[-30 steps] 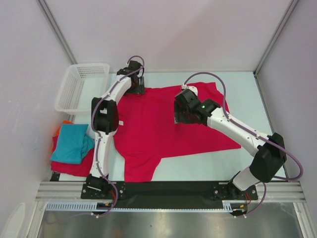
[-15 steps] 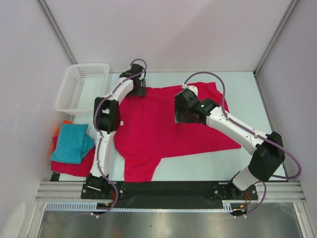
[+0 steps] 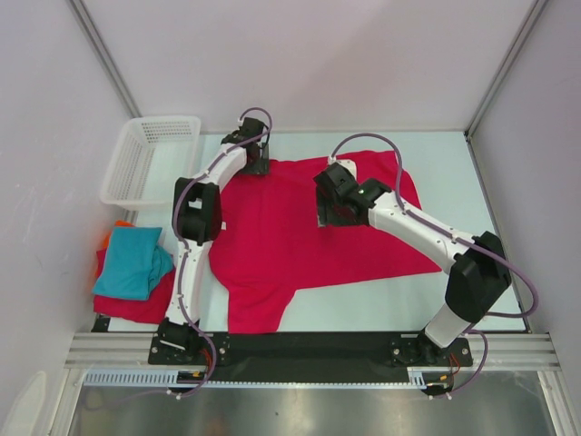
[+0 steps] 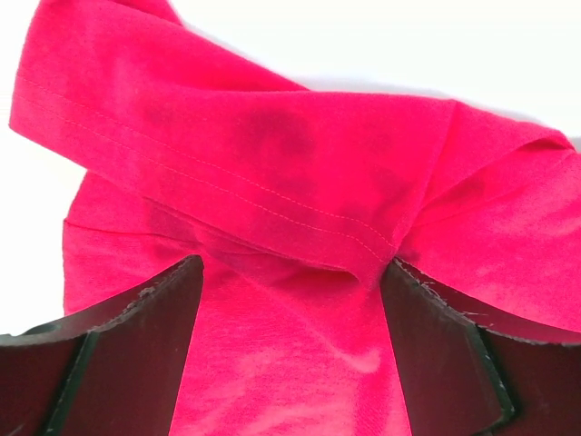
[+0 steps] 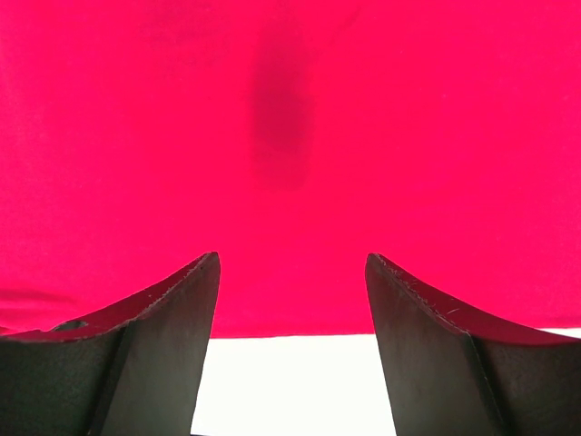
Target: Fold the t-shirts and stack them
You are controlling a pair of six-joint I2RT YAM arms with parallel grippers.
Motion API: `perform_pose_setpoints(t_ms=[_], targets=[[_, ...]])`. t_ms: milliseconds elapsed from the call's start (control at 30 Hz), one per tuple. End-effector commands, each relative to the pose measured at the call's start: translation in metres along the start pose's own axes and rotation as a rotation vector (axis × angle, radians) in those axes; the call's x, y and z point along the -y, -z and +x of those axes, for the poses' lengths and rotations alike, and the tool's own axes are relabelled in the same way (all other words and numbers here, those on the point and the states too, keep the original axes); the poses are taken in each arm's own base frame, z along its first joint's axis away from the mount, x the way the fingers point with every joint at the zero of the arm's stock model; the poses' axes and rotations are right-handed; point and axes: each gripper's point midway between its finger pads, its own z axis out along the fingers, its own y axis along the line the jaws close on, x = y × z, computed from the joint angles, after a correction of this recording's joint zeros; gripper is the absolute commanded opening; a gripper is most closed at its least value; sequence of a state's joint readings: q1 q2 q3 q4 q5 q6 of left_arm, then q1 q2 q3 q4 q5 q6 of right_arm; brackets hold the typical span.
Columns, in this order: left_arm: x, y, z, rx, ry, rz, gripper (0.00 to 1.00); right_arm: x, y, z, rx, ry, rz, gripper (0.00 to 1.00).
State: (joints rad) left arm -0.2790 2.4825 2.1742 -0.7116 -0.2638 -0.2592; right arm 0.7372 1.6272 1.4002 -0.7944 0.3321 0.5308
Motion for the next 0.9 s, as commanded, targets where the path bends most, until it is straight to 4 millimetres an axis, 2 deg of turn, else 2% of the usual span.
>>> perform_pose_setpoints(t_ms=[0, 100, 267, 467, 567, 667, 700, 800, 867], targets=[[-0.007, 0.018, -0.029, 0.098, 0.023, -0.044, 0.83, -0.008, 0.003, -0.018, 0.043, -0.008, -0.022, 0.71], [-0.013, 0.022, -0.030, 0.108, 0.042, -0.074, 0.82, -0.008, 0.002, -0.018, 0.038, -0.004, -0.019, 0.70], [-0.017, 0.028, -0.032, 0.132, 0.073, -0.087, 0.66, -0.009, 0.001, -0.018, 0.036, -0.006, -0.022, 0.70], [-0.018, 0.028, -0.033, 0.133, 0.087, -0.090, 0.53, -0.009, 0.000, -0.016, 0.030, 0.002, -0.024, 0.70], [-0.016, 0.030, -0.033, 0.133, 0.091, -0.081, 0.52, -0.009, 0.001, -0.016, 0.031, 0.002, -0.022, 0.70], [-0.016, 0.034, -0.034, 0.135, 0.093, -0.077, 0.59, -0.009, 0.000, -0.016, 0.030, 0.004, -0.021, 0.70], [-0.017, 0.037, -0.037, 0.143, 0.096, -0.079, 0.68, -0.010, 0.000, -0.015, 0.031, 0.004, -0.024, 0.70], [-0.021, 0.045, -0.043, 0.160, 0.102, -0.088, 0.82, -0.010, -0.002, -0.014, 0.027, 0.005, -0.025, 0.70], [-0.023, 0.049, -0.047, 0.176, 0.105, -0.100, 0.86, -0.011, -0.001, -0.014, 0.026, 0.007, -0.027, 0.70]])
